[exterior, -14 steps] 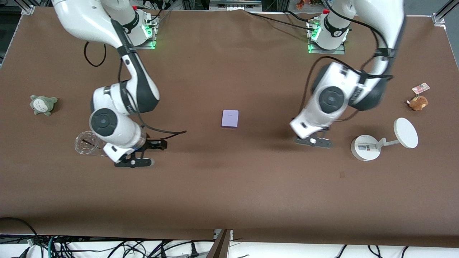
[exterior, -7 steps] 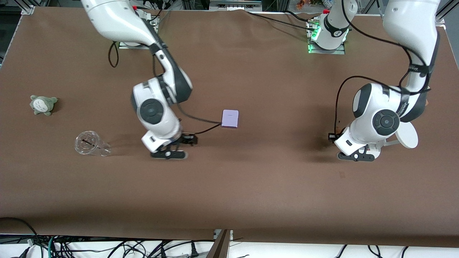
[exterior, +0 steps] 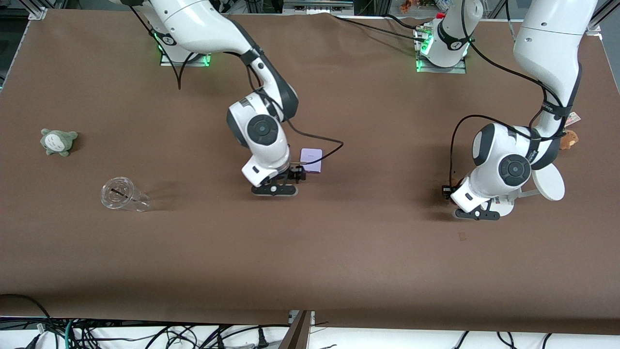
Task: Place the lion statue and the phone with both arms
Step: 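Lower the lion beside the mirror while the right gripper grasps the phone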
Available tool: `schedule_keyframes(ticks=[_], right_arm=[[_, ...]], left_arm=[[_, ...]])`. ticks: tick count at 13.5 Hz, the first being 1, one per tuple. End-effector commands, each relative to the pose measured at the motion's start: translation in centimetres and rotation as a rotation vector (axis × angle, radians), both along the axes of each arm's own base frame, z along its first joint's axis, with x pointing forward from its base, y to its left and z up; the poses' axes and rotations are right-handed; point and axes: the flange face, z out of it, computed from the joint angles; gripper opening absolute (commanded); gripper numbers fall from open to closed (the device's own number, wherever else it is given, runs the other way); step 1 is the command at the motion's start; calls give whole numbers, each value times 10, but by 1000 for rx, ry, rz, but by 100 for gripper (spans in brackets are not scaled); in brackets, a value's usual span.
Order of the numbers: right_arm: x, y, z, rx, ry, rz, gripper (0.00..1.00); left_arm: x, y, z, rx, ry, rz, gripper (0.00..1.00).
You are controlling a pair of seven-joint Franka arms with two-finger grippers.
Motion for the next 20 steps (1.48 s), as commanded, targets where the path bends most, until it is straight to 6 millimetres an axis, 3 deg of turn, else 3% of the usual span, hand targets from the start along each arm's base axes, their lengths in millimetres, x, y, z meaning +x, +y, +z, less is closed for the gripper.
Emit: schedule_keyframes(ticks=[1, 4, 5, 6, 7, 11, 13, 17, 20], right_arm=[[-21, 31, -13, 12, -6, -34, 100], [-33, 43, -17, 13, 3, -49, 100], [-38, 48, -20, 9, 5, -52, 100], [-44, 55, -21, 10, 5, -51, 100], [-50, 60, -21, 11, 5, -48, 100], [-65, 74, -26, 4, 9, -40, 100], [-68, 75, -33, -6, 12, -31, 100], [-69, 73, -51, -22, 19, -20, 100], [-70, 76, -51, -10, 7, -17, 100]], left_arm=[[-2, 4, -5, 9, -10, -29, 8], [-2, 8, -6, 36, -15, -57, 9], [-2, 9, -7, 37, -15, -58, 14], [-2, 8, -7, 37, -15, -60, 46], [-2, 9, -8, 36, -14, -58, 99], [-2, 9, -4, 37, -18, -58, 100], [-1, 8, 8, 42, -22, -60, 100], [-9, 2, 62, 77, 47, -64, 100], [-15, -2, 106, 95, 65, -69, 100]])
